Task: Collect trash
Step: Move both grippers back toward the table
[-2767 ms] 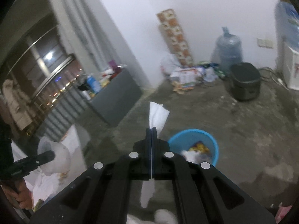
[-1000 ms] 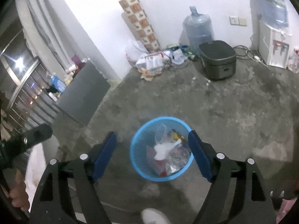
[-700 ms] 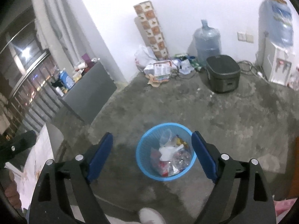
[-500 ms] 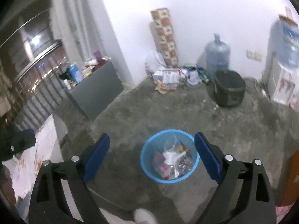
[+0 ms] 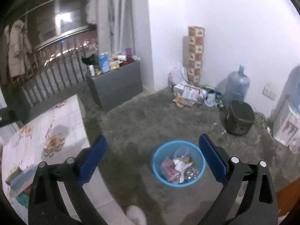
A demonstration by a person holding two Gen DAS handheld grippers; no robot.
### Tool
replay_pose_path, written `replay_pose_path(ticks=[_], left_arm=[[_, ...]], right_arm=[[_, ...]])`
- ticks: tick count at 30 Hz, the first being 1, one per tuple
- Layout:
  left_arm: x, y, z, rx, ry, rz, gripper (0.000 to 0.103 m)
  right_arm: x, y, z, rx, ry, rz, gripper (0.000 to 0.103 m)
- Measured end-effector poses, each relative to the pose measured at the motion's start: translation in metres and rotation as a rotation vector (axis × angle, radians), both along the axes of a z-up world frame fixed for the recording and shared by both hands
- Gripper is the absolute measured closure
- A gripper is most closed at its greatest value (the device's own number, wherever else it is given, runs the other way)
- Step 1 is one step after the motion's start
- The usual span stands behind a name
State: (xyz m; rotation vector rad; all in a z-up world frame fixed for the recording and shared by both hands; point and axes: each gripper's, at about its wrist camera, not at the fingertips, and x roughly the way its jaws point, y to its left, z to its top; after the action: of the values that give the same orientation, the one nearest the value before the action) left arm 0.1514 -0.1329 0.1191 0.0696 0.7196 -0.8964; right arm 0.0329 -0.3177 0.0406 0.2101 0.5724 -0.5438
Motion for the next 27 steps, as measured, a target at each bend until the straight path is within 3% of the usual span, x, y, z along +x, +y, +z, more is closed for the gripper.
replay_pose_path(ticks=[8,14,27], left_arm=[[-0.018,0.049,0.025,-0.062,-0.075,0.084,0.006],[-0.033,0.083,0.040,-0.087,-0.104,0.187,0.006],[-0.063,0.163,0.014,-0.188,-0.047,0.261,0.006]], right_arm=[[0.008,0.063,0.015,-0.093,0.005,0.173,0.008],[0.006,0.090,0.032,-0.113,-0.017,0.214,0.008],[-0.010,0.136,0.055,-0.207,-0.132,0.242,0.008]])
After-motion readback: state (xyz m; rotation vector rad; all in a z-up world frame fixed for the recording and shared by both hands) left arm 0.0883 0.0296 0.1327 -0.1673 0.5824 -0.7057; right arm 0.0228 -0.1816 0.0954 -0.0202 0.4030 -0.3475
